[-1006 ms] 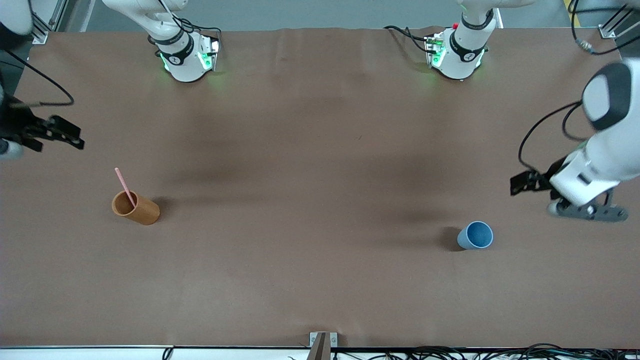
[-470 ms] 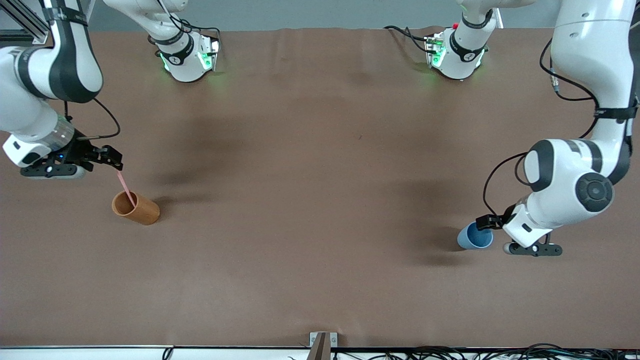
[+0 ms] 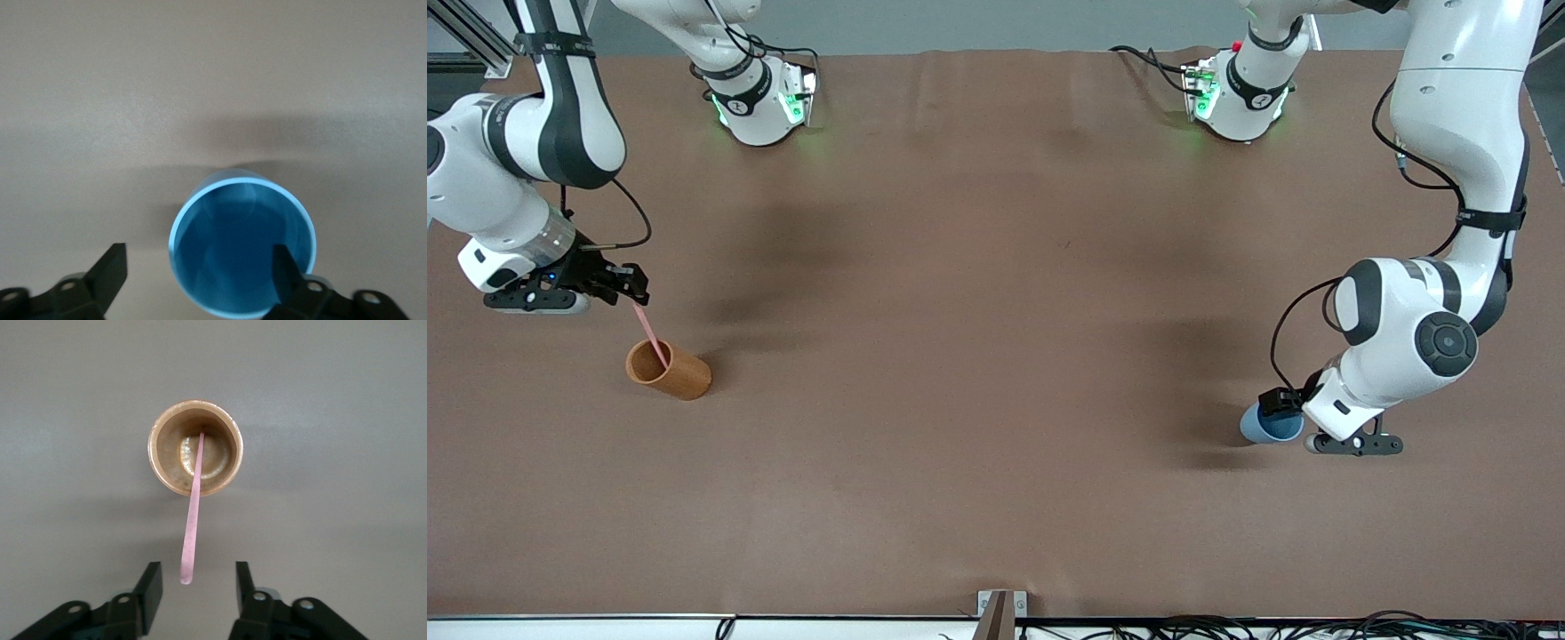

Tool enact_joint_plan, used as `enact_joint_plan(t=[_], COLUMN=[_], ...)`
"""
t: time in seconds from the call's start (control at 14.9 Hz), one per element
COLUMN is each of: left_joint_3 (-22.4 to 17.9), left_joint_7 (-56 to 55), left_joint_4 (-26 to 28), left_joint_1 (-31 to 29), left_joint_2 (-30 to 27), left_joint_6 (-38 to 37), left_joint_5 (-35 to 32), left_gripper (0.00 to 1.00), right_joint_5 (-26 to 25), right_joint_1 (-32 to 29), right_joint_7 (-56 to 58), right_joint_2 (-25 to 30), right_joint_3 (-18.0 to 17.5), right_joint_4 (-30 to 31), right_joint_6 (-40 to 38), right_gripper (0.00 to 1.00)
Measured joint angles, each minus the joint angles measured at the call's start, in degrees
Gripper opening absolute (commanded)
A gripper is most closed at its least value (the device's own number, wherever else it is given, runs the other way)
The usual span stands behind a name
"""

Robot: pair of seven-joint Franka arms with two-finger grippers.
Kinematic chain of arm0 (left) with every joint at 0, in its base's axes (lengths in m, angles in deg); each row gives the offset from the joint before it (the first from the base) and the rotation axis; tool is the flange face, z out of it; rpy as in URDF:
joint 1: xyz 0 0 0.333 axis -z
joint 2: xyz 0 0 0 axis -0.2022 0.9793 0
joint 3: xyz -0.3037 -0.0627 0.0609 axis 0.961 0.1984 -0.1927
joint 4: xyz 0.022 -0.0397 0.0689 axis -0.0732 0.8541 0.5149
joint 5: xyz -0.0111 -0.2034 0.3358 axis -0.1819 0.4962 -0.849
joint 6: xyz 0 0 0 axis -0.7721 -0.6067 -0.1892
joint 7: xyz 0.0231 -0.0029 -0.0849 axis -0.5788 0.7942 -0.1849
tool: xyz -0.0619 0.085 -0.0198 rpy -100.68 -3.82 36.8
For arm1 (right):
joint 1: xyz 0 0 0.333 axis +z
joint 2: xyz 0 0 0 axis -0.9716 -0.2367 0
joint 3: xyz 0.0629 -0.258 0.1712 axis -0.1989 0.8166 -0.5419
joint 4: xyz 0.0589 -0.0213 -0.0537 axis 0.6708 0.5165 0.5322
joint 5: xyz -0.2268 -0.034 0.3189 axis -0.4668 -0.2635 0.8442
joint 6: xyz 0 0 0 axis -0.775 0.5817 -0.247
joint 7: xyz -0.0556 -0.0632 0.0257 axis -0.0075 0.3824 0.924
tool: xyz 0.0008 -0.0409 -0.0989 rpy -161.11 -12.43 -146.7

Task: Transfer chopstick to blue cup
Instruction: 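Grasp the pink chopstick with the right gripper while the left gripper grasps the blue cup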

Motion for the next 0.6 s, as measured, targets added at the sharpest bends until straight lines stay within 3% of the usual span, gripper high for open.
enact_joint_plan(t=[0.13, 0.2, 0.6], left_joint_3=[-0.04, -0.05, 0.03], left_joint_7=[-0.15, -0.17, -1.24], left_joint_4=[0.00, 0.00, -1.29], left_joint_1=[-0.10, -0.17, 0.01], left_joint_2=[0.60, 0.75, 0.69], left_joint_6=[0.38, 0.54, 1.14], left_joint_5=[0.00, 0.00, 0.00], left_gripper=[0.09, 0.00, 0.00], right_joint_5=[1.36, 1.58, 1.88], right_joint_1=[-0.01, -0.01, -0.01], right_joint_7=[0.00, 0.00, 0.00], right_joint_2=[0.02, 0.02, 0.02], right_joint_3=[0.00, 0.00, 0.00], right_joint_4=[0.28, 0.48, 1.99], right_joint_6=[0.56, 1.25, 4.82], right_gripper=[0.30, 0.28, 0.26])
